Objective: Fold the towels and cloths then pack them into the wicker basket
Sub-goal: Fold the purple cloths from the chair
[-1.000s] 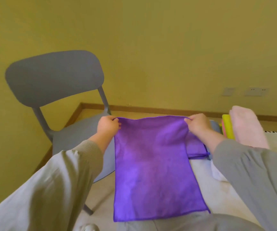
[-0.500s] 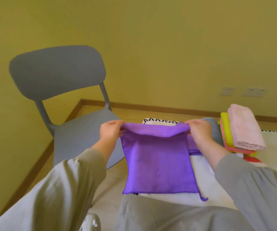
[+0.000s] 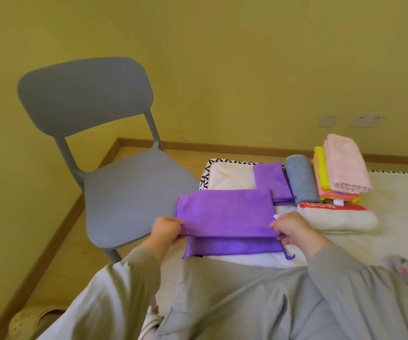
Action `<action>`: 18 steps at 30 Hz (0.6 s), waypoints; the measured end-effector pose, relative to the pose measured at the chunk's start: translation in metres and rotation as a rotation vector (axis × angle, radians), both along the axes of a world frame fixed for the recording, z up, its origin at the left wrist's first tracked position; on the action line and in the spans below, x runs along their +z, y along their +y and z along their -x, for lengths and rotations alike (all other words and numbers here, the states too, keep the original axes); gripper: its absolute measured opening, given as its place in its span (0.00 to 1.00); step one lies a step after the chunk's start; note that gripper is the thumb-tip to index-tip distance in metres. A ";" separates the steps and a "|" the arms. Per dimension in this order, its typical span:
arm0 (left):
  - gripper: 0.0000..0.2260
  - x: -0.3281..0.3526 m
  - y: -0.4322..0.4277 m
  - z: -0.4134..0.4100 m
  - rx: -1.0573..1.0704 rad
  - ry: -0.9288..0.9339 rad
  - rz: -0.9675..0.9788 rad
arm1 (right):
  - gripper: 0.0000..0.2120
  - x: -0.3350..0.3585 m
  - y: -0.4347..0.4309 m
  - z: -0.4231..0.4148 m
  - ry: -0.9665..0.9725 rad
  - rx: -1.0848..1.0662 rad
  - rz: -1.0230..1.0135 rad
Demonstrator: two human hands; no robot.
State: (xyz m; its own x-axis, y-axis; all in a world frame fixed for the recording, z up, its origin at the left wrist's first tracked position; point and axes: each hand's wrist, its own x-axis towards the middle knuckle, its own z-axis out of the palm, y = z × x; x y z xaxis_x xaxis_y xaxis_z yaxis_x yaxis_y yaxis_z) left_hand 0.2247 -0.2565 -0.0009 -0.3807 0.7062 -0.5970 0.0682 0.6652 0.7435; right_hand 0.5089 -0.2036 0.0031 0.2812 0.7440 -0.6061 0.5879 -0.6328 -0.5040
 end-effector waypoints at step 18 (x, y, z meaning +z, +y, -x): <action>0.18 -0.031 -0.024 -0.001 -0.318 0.209 0.057 | 0.23 -0.005 -0.004 0.005 -0.622 0.493 0.143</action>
